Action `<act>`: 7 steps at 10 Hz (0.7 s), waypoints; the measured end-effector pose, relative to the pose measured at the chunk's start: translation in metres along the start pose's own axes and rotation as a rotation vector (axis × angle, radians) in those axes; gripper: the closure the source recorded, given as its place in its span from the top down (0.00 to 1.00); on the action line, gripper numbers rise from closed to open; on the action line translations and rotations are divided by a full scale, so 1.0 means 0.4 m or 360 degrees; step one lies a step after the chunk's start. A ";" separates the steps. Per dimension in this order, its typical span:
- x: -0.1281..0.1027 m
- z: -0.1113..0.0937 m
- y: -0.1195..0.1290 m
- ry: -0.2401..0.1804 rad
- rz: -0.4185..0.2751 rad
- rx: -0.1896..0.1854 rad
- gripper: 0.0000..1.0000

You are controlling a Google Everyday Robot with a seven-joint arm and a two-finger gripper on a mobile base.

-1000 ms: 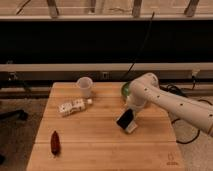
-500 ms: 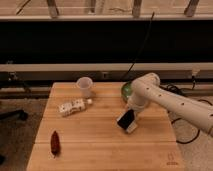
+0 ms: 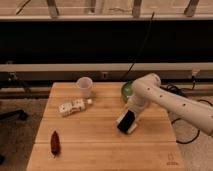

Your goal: Place the eraser on the white sponge

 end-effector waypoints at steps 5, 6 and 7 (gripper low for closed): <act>0.013 -0.017 0.006 0.0001 0.0014 0.0026 0.80; 0.014 -0.015 0.002 -0.0003 0.0014 0.0024 0.80; 0.013 -0.015 -0.001 -0.0005 0.0011 0.0026 0.80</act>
